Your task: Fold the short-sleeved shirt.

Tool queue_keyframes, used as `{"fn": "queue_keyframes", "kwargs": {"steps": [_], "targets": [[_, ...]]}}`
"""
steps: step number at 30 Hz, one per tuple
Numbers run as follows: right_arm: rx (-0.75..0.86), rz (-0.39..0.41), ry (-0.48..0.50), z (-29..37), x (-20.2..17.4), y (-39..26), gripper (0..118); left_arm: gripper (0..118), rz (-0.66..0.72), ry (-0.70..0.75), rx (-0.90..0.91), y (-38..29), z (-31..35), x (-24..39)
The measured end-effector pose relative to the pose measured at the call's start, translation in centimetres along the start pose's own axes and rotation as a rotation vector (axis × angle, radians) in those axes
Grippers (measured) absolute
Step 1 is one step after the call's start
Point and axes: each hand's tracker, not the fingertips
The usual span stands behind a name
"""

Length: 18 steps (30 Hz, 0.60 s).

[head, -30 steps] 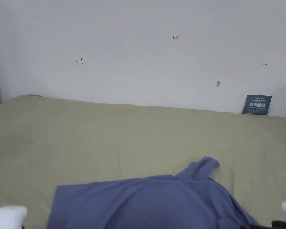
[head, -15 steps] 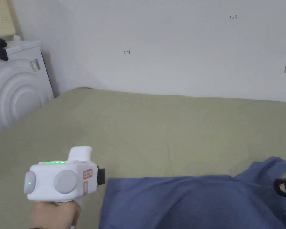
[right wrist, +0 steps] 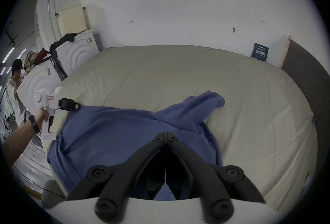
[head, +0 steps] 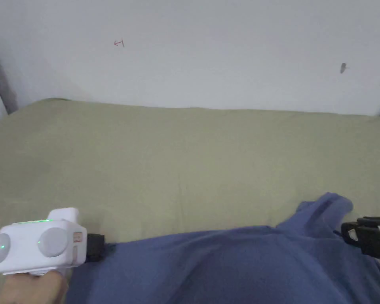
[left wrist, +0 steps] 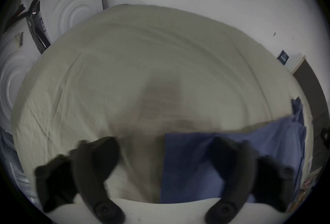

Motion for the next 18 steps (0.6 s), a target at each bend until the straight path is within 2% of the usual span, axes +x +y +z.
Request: {"fn": "queue_keyframes", "kwargs": {"steps": [1, 4, 6, 7, 8, 10, 13, 17, 18], "targets": [[-0.011, -0.010, -0.015, -0.5, 0.6, 0.1, 0, 0, -0.031, -0.032, 0.020, 0.0, 0.7, 0.0], [-0.027, -0.028, -0.033, -2.5, 2.6, 0.9, 0, 0, -0.068, -0.160, 0.077, 0.0, 3.7, 1.4], [-0.042, -0.055, -0.027, -4.2, 4.4, 1.8, 0, 0, -0.161, -0.084, 0.094, 0.3, 5.0, 2.8], [-0.049, -0.077, -0.056, -5.1, 5.0, 2.2, 1, 0, -0.175, -0.109, 0.076, 0.3, 5.3, 3.1], [-0.059, -0.079, -0.071, -6.3, 5.6, 2.8, 5, 0, -0.151, -0.109, 0.083, -0.3, 4.2, 2.6], [-0.128, -0.129, -0.036, -8.8, 7.2, 3.8, 20, 0, -0.143, -0.123, 0.065, -0.1, 4.2, 2.4], [-0.218, -0.221, -0.031, -12.2, 8.7, 4.2, 25, 0, -0.111, -0.110, 0.069, -0.3, 3.8, 1.8], [-0.260, -0.171, 0.029, -14.9, 8.7, 3.8, 31, 0, -0.113, -0.101, 0.050, -0.7, 3.5, 1.5], [-0.267, -0.168, 0.019, -15.6, 8.5, 3.7, 31, 0, -0.114, -0.101, 0.053, -0.8, 3.5, 1.4]]}}
